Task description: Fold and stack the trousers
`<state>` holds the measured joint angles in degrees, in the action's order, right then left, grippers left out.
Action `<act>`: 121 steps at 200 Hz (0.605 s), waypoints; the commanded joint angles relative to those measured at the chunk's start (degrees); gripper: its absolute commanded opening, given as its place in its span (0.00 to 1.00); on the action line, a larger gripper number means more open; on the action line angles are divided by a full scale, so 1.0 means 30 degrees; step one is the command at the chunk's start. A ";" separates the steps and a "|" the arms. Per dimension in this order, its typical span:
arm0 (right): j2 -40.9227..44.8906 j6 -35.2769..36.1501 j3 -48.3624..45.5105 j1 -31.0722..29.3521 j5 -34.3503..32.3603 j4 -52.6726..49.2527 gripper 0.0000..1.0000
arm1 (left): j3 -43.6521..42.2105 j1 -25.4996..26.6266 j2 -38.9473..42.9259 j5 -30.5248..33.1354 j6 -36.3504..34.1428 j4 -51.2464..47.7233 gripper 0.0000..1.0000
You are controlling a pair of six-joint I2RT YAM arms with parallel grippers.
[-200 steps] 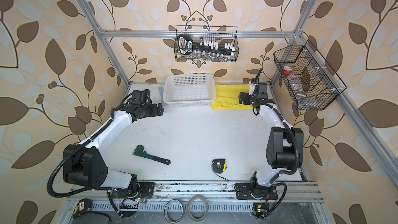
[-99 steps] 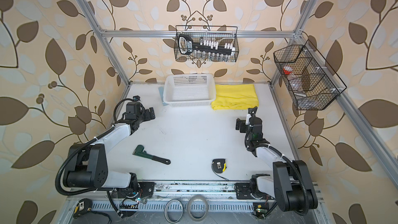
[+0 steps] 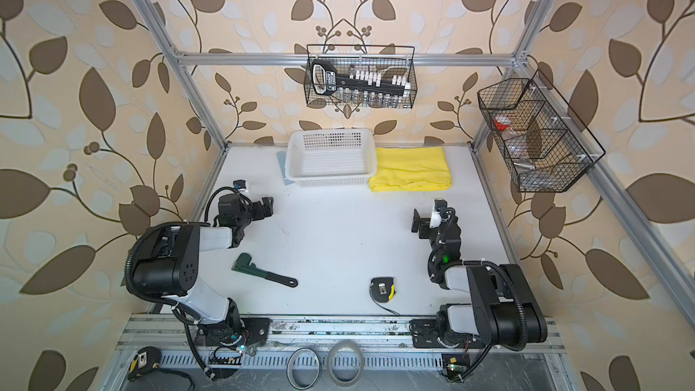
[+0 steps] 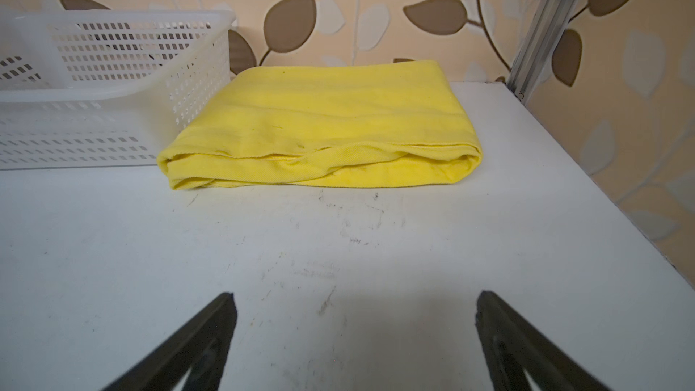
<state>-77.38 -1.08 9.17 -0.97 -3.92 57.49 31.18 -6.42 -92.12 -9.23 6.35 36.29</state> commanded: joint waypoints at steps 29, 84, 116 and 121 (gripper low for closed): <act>-0.0001 -0.0413 -0.0477 -0.0341 -0.2810 0.2119 1.00 | 0.1070 0.0061 0.4652 0.0959 -0.1665 -0.4993 0.99; -0.0017 -0.0241 -0.0610 -0.0525 -0.2940 0.2453 1.00 | -0.0281 -0.0059 0.5335 0.1715 -0.1118 -0.4248 0.99; -0.0052 -0.0252 -0.0110 -0.0525 -0.2948 0.1630 1.00 | -0.1192 -0.0199 0.4381 0.1945 -0.0784 -0.2428 0.99; -0.0087 -0.0199 0.0077 -0.0525 -0.2844 0.1259 1.00 | -0.0925 -0.0465 0.3891 0.1612 -0.0630 -0.2587 0.99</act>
<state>-77.38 -1.98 7.81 -2.26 -11.62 62.11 27.88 -6.46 -77.52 -5.08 4.47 25.69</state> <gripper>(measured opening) 0.998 0.990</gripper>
